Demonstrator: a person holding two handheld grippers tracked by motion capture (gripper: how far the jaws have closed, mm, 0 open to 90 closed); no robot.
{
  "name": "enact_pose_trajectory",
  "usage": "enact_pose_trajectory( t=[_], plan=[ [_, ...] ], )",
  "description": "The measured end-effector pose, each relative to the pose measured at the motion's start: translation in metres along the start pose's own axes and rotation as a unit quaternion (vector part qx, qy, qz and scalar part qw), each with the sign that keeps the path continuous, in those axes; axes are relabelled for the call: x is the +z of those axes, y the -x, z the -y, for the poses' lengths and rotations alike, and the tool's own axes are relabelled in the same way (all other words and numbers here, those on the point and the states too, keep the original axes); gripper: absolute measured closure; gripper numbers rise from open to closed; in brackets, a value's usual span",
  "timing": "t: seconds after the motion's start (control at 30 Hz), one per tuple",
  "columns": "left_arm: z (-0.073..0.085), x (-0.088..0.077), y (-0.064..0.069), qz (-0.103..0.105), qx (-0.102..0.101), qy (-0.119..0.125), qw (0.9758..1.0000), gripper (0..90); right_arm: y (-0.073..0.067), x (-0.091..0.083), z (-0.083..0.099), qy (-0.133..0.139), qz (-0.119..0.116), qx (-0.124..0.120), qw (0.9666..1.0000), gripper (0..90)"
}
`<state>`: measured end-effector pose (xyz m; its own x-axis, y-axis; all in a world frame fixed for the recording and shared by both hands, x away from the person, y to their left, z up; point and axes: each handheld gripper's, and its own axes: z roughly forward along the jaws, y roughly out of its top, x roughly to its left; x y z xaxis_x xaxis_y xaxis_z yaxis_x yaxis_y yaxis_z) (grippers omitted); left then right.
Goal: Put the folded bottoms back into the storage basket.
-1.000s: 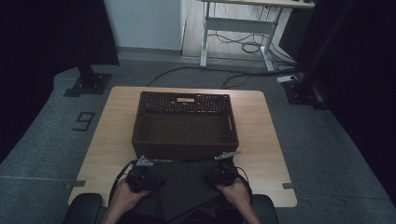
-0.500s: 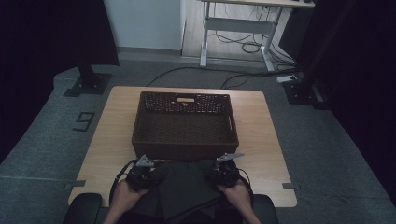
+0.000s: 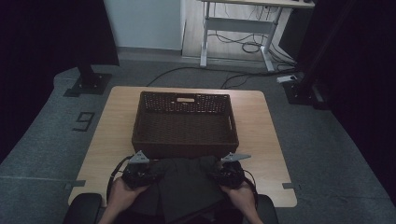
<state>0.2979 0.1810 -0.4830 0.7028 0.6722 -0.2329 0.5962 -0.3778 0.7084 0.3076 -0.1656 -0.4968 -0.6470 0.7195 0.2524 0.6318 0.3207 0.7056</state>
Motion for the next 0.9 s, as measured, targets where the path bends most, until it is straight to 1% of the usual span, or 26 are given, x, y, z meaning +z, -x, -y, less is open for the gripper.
enact_pose_trajectory(
  t=[0.1, 0.13, 0.2, 0.23, 0.3, 0.33, 0.37, 0.4, 0.43, 0.53, 0.6, 0.67, 0.7, 0.77, 0.8, 0.9],
  plan=[
    [-0.004, -0.006, 0.001, 0.005, 0.0, 0.007, 1.0, 64.3, -0.003, -0.007, -0.003, 0.009, 0.0, -0.005, 0.9999, 67.8],
    [-0.007, -0.009, 0.001, 0.008, 0.0, 0.012, 0.9999, 64.4, -0.005, -0.012, -0.006, 0.016, 0.0, -0.008, 0.9998, 67.9],
    [-0.009, -0.011, 0.001, 0.012, 0.001, 0.015, 0.9998, 64.4, -0.005, -0.013, -0.007, 0.018, 0.0, -0.008, 0.9998, 68.0],
    [-0.011, -0.014, 0.002, 0.013, 0.002, 0.019, 0.9997, 64.5, -0.006, -0.018, -0.01, 0.026, 0.0, -0.01, 0.9996, 68.2],
    [-0.013, -0.016, 0.002, 0.013, 0.003, 0.021, 0.9997, 64.4, -0.007, -0.022, -0.013, 0.031, -0.001, -0.011, 0.9995, 68.3],
    [-0.016, -0.019, 0.002, 0.015, 0.002, 0.025, 0.9996, 64.4, -0.008, -0.024, -0.015, 0.034, 0.0, -0.011, 0.9993, 68.4],
    [-0.016, -0.019, 0.002, 0.015, 0.002, 0.025, 0.9996, 64.4, -0.008, -0.024, -0.015, 0.034, 0.0, -0.011, 0.9993, 68.4],
    [-0.02, -0.022, 0.002, 0.013, 0.004, 0.027, 0.9995, 64.4, -0.009, -0.029, -0.018, 0.041, 0.0, -0.014, 0.9991, 68.5],
    [-0.02, -0.022, 0.002, 0.013, 0.004, 0.027, 0.9995, 64.4, -0.009, -0.031, -0.02, 0.044, 0.0, -0.016, 0.9989, 68.5],
    [-0.026, -0.028, 0.002, 0.013, 0.008, 0.033, 0.9994, 64.4, -0.011, -0.036, -0.025, 0.053, 0.0, -0.021, 0.9984, 68.6],
    [-0.028, -0.029, 0.002, 0.014, 0.009, 0.033, 0.9993, 64.4, -0.012, -0.038, -0.027, 0.054, 0.0, -0.021, 0.9983, 68.6],
    [-0.034, -0.034, 0.004, 0.013, 0.013, 0.035, 0.9992, 64.5, -0.013, -0.043, -0.031, 0.06, 0.001, -0.024, 0.9979, 68.7],
    [-0.034, -0.034, 0.004, 0.013, 0.013, 0.035, 0.9992, 64.4, -0.013, -0.044, -0.033, 0.063, 0.0, -0.024, 0.9977, 68.7],
    [-0.041, -0.04, 0.006, 0.013, 0.018, 0.039, 0.999, 64.4, -0.014, -0.048, -0.037, 0.068, 0.0, -0.024, 0.9974, 68.8],
    [-0.041, -0.04, 0.006, 0.013, 0.018, 0.039, 0.999, 64.4, -0.014, -0.05, -0.038, 0.071, -0.001, -0.025, 0.9971, 68.8],
    [-0.049, -0.047, 0.006, 0.019, 0.021, 0.047, 0.9985, 64.4, -0.015, -0.054, -0.042, 0.077, -0.001, -0.026, 0.9967, 68.8]
  ],
)
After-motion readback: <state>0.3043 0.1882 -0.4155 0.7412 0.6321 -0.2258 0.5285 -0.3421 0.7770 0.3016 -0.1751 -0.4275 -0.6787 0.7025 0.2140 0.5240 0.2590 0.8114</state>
